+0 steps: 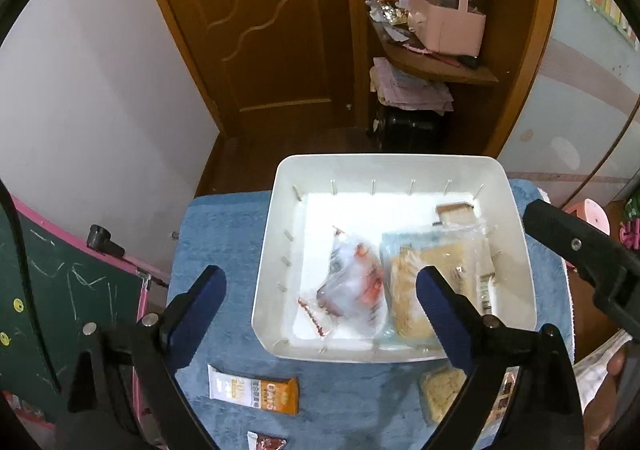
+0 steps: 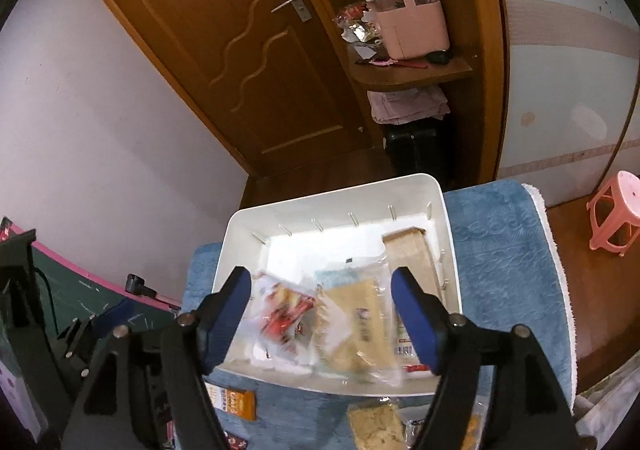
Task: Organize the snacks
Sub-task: 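Release both packs into the basket and withdraw both tools, then grasp the green snack pack with left tool while right tool grasps the puffed-snack bag, then carry both held packs over the white basket, then open both tools to drop the packs into the basket and withdraw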
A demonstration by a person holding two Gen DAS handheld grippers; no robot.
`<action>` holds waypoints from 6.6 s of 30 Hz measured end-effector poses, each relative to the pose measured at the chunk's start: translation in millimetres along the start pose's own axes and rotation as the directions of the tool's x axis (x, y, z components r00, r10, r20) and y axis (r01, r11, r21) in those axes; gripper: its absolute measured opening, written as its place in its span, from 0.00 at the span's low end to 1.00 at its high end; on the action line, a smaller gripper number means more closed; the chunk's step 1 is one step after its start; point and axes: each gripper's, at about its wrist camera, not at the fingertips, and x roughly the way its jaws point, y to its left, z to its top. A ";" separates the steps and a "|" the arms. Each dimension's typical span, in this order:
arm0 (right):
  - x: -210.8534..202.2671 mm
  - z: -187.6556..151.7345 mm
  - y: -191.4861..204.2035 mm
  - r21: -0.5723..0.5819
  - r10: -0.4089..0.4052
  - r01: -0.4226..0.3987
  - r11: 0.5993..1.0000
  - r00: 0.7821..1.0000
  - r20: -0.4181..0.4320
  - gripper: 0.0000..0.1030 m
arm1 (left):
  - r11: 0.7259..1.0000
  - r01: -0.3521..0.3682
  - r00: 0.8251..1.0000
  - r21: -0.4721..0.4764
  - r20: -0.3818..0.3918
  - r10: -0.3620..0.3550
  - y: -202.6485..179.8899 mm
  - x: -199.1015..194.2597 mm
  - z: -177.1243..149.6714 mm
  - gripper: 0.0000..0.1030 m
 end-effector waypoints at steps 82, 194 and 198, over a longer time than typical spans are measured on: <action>-1.8 -162.5 -207.6 0.356 -0.337 0.434 0.828 0.892 -0.303 0.72 | 0.906 0.267 0.893 0.329 -0.438 -0.104 -96.1 83.7 -292.4 0.92; -22.0 -17.9 22.9 -0.095 -0.092 0.088 0.992 0.995 -0.041 0.73 | 1.000 0.002 0.999 -0.019 -0.034 -0.003 14.9 -5.7 -16.7 0.95; -32.1 -29.3 29.1 -0.095 -0.086 0.081 0.992 0.995 -0.044 0.73 | 1.000 0.013 1.000 -0.011 -0.022 -0.013 20.0 -20.9 -27.6 0.95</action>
